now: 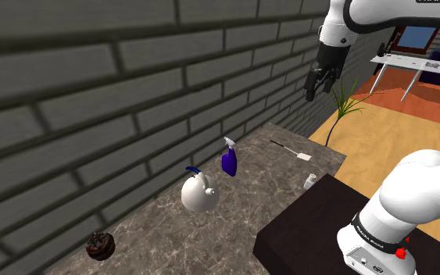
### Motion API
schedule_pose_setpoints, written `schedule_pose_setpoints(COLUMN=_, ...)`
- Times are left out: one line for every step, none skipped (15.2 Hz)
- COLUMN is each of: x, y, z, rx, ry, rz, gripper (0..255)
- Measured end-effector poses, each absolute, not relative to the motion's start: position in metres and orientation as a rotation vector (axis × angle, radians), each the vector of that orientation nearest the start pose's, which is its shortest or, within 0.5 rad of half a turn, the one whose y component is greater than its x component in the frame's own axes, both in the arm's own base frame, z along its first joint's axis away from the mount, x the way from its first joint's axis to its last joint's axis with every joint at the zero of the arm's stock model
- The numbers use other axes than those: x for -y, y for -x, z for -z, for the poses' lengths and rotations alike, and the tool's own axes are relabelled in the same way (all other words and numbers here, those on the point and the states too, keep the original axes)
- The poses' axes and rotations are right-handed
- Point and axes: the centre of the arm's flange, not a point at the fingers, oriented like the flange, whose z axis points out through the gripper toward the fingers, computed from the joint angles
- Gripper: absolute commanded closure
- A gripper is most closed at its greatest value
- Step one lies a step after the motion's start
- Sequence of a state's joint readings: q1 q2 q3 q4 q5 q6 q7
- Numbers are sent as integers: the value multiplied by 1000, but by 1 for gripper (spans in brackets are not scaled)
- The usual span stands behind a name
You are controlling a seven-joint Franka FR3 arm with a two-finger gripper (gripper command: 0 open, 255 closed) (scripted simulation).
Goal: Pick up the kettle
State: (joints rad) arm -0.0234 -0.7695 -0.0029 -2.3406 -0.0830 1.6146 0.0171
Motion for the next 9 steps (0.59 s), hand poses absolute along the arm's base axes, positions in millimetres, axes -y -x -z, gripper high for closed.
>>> schedule_pose_setpoints(x=17, y=-316, z=-597, rx=-66, ry=3221, rz=70, gripper=0)
schedule_pose_setpoints(x=15, y=-319, z=-593, rx=-63, ry=3222, rz=70, gripper=0)
schedule_pose_setpoints(x=9, y=-323, z=-587, rx=-58, ry=3222, rz=70, gripper=0)
schedule_pose_setpoints(x=3, y=-331, z=-579, rx=-53, ry=3223, rz=70, gripper=0)
schedule_pose_setpoints(x=-6, y=-337, z=-572, rx=-47, ry=3224, rz=71, gripper=0)
schedule_pose_setpoints(x=-12, y=-343, z=-559, rx=-41, ry=3224, rz=71, gripper=0)
schedule_pose_setpoints(x=-18, y=-350, z=-552, rx=-35, ry=3225, rz=73, gripper=0)
schedule_pose_setpoints(x=-24, y=-356, z=-546, rx=-30, ry=3225, rz=74, gripper=0)
schedule_pose_setpoints(x=-26, y=-363, z=-537, rx=-24, ry=3226, rz=75, gripper=0)
